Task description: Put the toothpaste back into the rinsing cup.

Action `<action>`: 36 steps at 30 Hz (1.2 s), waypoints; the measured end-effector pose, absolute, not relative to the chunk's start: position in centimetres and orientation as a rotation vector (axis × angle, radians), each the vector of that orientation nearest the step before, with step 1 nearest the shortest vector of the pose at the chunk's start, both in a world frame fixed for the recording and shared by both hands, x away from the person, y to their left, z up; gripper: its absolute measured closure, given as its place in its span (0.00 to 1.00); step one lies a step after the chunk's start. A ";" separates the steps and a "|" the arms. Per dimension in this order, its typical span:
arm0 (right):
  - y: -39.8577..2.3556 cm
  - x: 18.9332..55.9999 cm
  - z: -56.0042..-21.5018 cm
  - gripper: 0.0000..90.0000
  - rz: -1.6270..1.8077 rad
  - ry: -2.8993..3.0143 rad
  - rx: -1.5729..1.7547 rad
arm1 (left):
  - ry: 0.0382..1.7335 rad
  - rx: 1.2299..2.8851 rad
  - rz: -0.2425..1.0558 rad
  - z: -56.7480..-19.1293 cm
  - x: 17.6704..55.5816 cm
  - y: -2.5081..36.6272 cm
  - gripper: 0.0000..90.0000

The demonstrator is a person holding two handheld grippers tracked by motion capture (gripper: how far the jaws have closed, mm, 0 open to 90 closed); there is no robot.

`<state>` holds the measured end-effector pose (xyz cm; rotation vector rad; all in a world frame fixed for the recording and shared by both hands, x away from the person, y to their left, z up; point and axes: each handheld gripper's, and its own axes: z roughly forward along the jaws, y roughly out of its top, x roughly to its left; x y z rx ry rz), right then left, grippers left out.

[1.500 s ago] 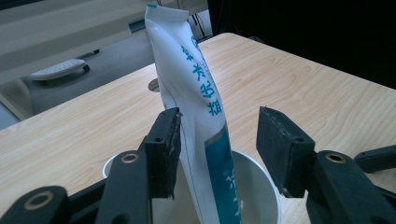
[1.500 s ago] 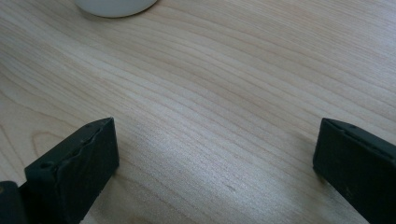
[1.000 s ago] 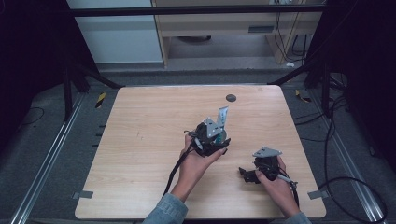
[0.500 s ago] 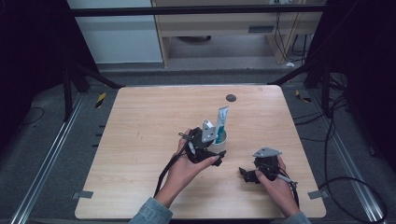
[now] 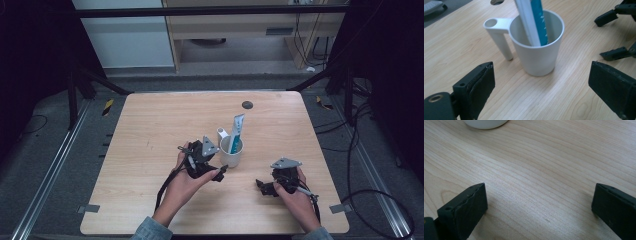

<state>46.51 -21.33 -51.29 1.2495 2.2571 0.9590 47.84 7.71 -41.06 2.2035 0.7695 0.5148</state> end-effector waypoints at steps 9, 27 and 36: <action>-21.4 46.3 -51.3 0.01 0.957 2.253 1.250 | 0.859 2.171 0.571 -41.7 48.8 11.4 0.07; -21.4 45.6 -51.3 0.01 0.953 2.237 1.275 | 1.188 2.108 0.682 -46.2 51.9 22.6 0.06; -21.4 45.6 -51.3 0.01 0.953 2.237 1.275 | 1.294 2.069 0.728 -47.6 52.8 26.0 0.06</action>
